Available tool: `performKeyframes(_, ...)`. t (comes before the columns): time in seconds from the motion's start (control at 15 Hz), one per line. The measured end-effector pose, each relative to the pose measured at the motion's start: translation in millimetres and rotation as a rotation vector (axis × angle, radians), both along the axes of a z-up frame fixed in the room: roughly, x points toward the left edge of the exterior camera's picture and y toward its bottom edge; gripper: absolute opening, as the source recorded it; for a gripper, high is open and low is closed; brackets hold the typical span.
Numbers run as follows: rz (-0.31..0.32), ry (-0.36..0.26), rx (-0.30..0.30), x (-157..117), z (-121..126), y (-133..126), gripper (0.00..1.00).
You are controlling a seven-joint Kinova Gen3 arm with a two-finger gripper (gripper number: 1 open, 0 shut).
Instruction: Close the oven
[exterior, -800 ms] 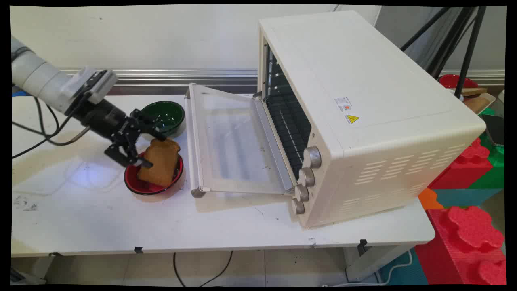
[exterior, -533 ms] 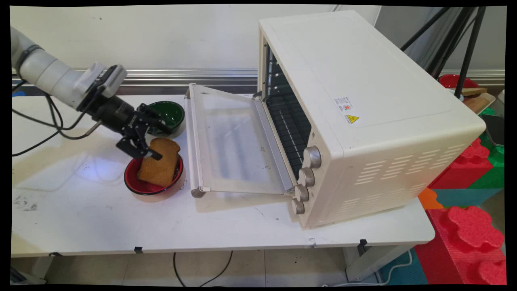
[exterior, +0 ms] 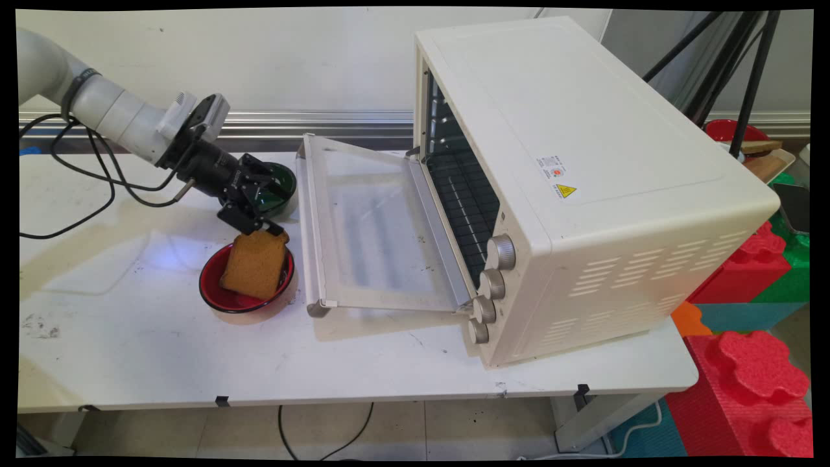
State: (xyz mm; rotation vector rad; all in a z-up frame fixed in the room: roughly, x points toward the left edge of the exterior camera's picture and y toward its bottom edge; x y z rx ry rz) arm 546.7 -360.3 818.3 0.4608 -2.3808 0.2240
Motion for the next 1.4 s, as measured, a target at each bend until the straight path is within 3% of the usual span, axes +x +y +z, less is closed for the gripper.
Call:
performKeyframes(0.07,0.006,-0.001,-0.001,0.4,-1.5,-3.6,0.0)
performKeyframes(0.93,0.037,0.002,0.003,1.7,-11.0,-25.3,0.0)
performKeyframes(1.4,0.039,0.036,-0.014,-2.6,-12.1,-30.4,0.0)
